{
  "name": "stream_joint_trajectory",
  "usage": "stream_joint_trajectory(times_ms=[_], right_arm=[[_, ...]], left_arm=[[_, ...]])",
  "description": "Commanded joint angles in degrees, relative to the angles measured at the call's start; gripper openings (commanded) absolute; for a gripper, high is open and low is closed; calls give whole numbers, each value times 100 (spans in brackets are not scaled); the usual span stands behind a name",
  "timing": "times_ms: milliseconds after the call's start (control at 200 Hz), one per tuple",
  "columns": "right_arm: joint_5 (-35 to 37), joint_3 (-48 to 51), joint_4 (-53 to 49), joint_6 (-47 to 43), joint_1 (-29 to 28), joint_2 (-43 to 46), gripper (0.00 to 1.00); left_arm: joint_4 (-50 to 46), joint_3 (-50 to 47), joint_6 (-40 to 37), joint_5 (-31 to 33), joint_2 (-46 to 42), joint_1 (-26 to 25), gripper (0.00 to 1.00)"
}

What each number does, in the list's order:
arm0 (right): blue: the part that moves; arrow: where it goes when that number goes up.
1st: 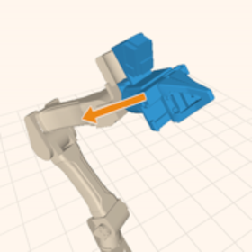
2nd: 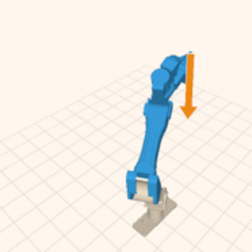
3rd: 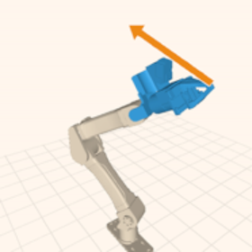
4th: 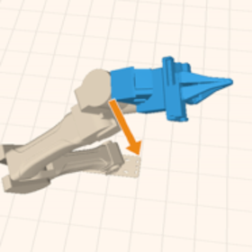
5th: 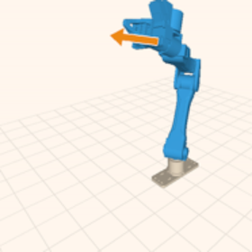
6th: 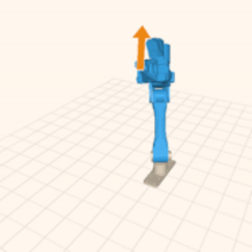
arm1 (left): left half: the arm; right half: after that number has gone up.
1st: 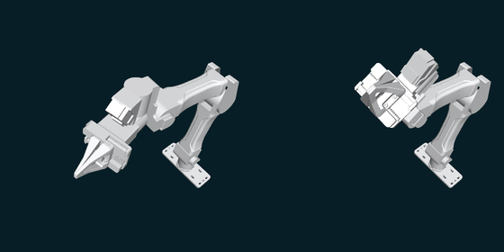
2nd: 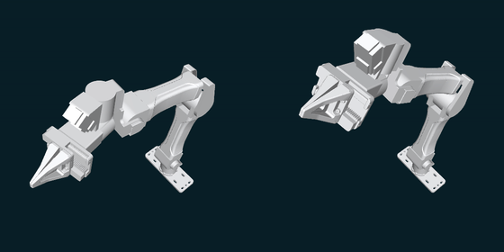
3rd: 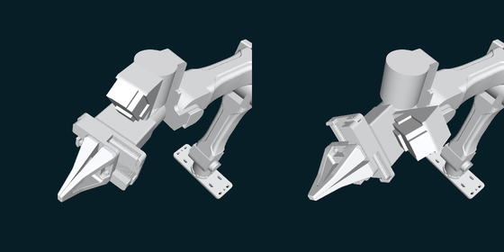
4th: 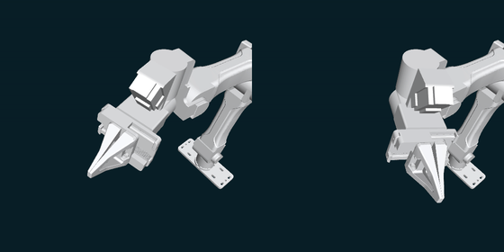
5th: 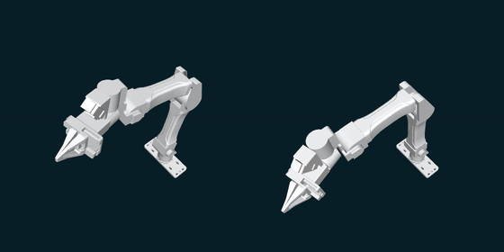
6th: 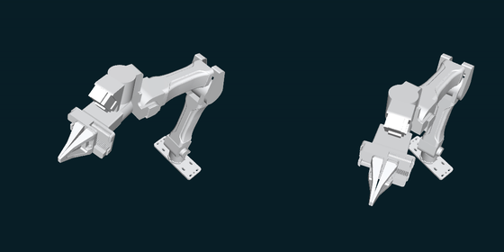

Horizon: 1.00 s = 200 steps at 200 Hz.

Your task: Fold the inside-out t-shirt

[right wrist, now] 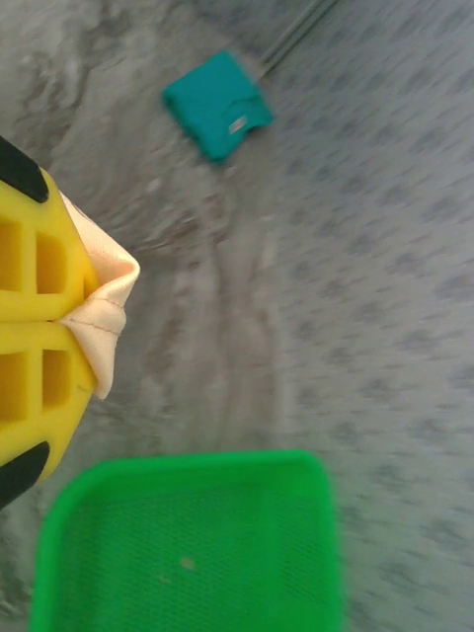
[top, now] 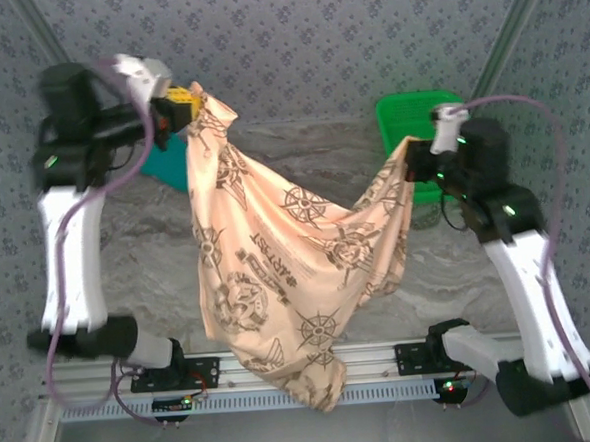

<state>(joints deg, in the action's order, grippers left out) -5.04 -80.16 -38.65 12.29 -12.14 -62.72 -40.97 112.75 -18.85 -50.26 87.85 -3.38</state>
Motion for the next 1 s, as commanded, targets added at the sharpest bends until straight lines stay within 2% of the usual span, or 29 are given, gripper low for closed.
stream_joint_trajectory(times_ms=[0,30,50,75,100,135,200,285,345,425,510,585,665,785,949,994], right_arm=[[-86,500,624,134,1,-855,1],[-66,518,733,113,25,-1179,6],[-82,508,801,50,53,-1399,15],[-114,479,860,26,94,-1664,30],[-199,421,862,83,150,-1904,34],[-425,308,839,178,231,-2189,36],[-740,203,715,427,360,-2554,46],[-774,376,525,502,392,-2582,51],[-778,692,251,462,371,-2423,52],[-779,1353,-48,507,370,-2048,53],[-844,2150,-218,763,330,-1476,55],[-962,2790,-341,1116,169,-1065,55],[-1024,3363,-359,1612,-230,-793,57],[-1053,4057,230,2111,-812,-732,58],[-1228,4398,1122,1910,-845,-1230,55],[-1292,4507,1349,1900,-867,-1322,53]], left_arm=[[-313,-295,-357,11,1483,196,0],[-323,-206,-464,61,1919,205,5],[-298,-143,-420,143,2216,199,15],[-356,71,-312,243,2583,205,35],[-492,329,-249,308,2940,210,43],[-671,699,-210,374,3389,230,45],[-777,1213,202,762,3969,283,47],[-902,1503,518,1192,4123,282,48],[-764,1211,715,1421,3809,270,48],[-426,477,1342,1893,3056,258,48],[26,-887,2186,2310,2002,133,48],[400,-2196,2861,2821,979,-226,48],[634,-3551,3533,3556,49,-859,48],[621,-5177,4539,3692,-695,-1351,48],[446,-6722,5165,4446,-1358,-1429,49],[587,-7023,5243,4408,-1458,-1428,50]])
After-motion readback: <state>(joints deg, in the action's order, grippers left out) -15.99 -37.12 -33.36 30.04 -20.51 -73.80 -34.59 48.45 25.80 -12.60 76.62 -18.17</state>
